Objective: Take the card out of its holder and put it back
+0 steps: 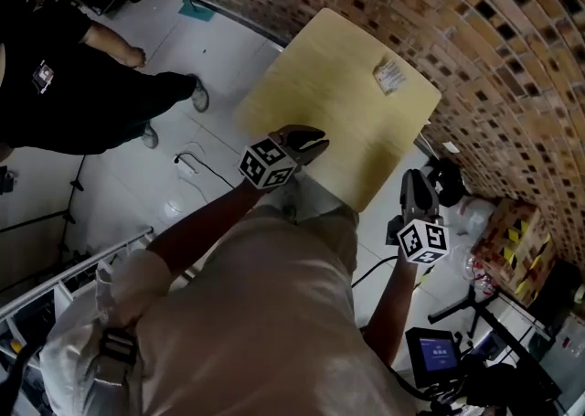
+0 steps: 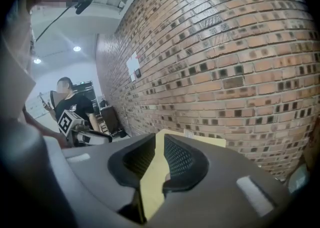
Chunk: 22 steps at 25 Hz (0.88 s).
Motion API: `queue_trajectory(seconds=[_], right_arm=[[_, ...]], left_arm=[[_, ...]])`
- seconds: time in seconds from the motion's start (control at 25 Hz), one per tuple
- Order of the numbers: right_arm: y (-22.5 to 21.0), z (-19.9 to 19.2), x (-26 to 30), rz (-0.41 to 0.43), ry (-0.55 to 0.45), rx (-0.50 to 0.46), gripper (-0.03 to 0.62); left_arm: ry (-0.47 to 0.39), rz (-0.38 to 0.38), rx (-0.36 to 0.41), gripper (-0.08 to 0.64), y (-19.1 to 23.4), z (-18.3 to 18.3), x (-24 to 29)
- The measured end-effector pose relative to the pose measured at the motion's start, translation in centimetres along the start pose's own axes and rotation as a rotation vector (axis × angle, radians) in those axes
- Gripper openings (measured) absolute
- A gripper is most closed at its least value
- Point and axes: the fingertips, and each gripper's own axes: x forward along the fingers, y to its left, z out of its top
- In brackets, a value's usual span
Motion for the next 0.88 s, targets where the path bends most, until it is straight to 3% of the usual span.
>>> queue_trajectory(seconds=[0.44,0.88], right_arm=[[-9.1,3.5,6.7,0.149,0.072,-0.051,0.058],[-15.4,4.0,14.6,0.295,0.194,-0.131,0.058]], left_arm=[[0.010,0.159,-0.104,0.091,0.3,2.6,7.6],[-0.019,0.264,-0.115,0.091,0.4,6.0,15.4]])
